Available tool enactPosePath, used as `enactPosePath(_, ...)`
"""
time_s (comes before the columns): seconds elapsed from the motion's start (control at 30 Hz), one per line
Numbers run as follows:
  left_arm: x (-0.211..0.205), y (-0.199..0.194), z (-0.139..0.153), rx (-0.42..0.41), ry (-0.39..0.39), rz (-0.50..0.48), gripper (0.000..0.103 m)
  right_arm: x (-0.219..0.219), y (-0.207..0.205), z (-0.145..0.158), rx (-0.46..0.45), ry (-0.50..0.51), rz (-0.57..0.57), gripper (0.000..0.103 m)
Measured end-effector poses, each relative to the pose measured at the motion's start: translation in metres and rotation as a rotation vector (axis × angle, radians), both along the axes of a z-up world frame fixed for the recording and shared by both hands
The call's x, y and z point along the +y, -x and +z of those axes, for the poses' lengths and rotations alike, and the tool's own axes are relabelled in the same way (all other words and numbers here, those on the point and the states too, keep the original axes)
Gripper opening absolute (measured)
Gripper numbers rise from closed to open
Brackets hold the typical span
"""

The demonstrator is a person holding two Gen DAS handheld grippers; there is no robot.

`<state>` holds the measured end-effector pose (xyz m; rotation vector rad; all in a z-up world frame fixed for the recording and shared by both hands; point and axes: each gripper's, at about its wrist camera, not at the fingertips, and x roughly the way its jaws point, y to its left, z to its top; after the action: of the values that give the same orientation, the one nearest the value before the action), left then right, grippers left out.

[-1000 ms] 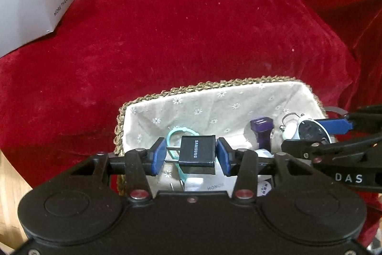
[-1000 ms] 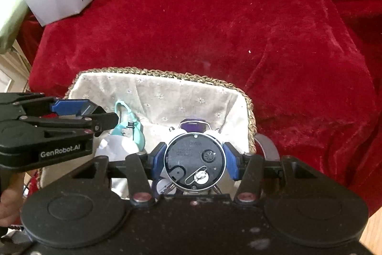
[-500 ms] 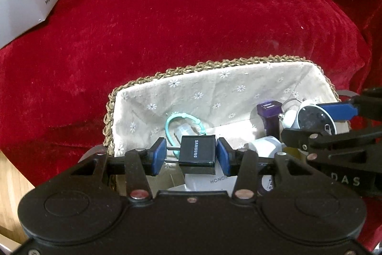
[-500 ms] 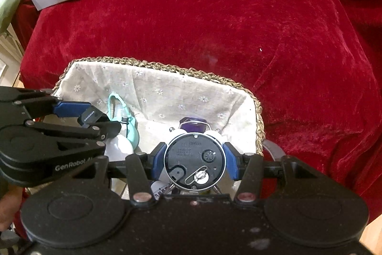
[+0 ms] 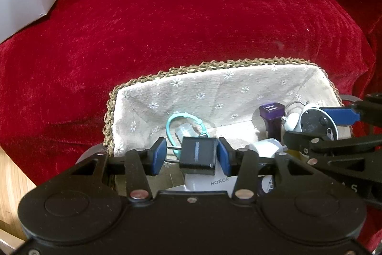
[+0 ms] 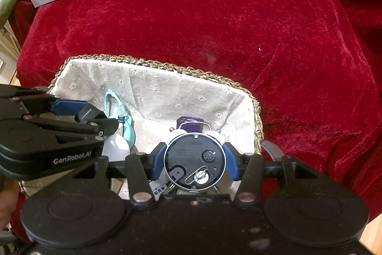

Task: Organize rigid objects
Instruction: 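Lower both held items into the basket and open both tools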

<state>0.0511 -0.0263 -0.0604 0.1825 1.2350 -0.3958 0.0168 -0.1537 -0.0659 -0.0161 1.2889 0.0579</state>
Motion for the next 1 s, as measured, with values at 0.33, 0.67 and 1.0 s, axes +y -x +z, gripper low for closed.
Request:
enactPosePath(0.33, 0.002, 0.001, 0.003, -0.002, 0.004, 0.007, 0.046, -0.003, 0.001, 0.004, -0.005, -0.014, -0.011, 0.049)
enactPosePath(0.67, 0.007, 0.008, 0.011, -0.008, 0.024, 0.022, 0.046, -0.01, 0.006, 0.016, -0.026, -0.033, -0.023, 0.049)
enactPosePath(1.0, 0.015, 0.027, 0.032, -0.066, 0.042, 0.061, 0.047, -0.015, 0.031, 0.041, -0.091, -0.027, -0.038, 0.049)
